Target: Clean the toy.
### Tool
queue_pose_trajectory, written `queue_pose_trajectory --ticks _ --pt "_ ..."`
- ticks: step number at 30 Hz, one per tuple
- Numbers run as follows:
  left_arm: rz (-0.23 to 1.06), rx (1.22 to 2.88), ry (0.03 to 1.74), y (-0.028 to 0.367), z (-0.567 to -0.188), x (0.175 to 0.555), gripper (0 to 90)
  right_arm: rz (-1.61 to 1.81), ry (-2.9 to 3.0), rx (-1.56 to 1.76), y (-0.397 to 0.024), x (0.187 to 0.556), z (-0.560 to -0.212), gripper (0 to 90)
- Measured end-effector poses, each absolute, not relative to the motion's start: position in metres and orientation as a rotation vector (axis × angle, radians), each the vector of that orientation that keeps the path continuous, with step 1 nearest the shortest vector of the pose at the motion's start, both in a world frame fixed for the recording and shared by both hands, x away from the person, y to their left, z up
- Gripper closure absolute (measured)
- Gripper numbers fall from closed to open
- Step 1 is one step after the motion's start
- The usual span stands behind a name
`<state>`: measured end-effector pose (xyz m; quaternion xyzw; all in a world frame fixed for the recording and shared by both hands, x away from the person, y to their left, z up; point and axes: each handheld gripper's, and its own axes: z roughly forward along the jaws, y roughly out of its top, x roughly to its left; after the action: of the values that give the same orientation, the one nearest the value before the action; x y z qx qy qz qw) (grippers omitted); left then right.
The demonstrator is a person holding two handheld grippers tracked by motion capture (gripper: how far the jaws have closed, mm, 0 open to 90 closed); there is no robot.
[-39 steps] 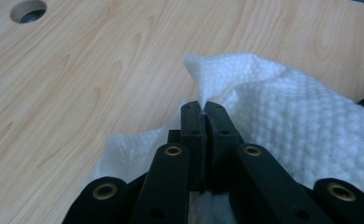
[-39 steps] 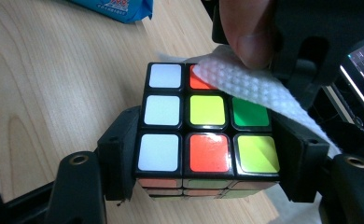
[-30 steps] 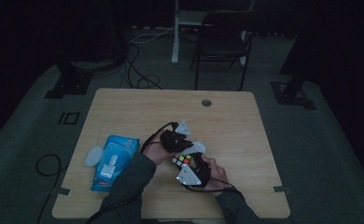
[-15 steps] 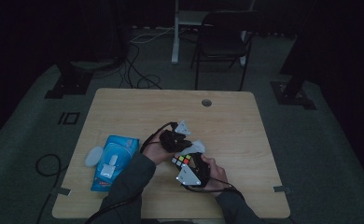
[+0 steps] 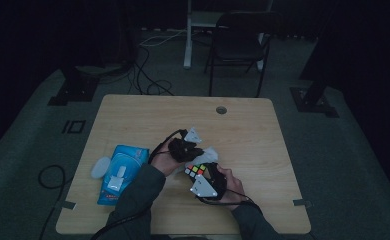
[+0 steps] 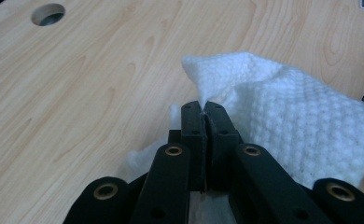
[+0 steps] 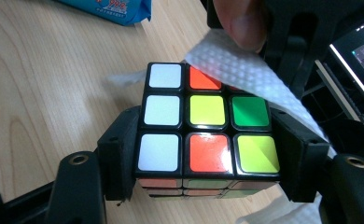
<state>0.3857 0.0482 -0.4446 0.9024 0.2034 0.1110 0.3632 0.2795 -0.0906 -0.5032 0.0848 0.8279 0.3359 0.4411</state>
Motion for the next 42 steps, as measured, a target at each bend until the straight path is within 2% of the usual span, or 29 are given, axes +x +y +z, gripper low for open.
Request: queue_pose_trajectory --ticks 15,42 --pt "0.348 2.207 0.553 0.063 -0.432 0.371 88.6 0.979 2.109 0.362 -0.106 0.291 -0.496 33.9" --pt "0.393 2.174 0.522 0.064 -0.44 0.345 88.5 1.139 2.205 0.641 -0.124 0.312 -0.492 33.9"
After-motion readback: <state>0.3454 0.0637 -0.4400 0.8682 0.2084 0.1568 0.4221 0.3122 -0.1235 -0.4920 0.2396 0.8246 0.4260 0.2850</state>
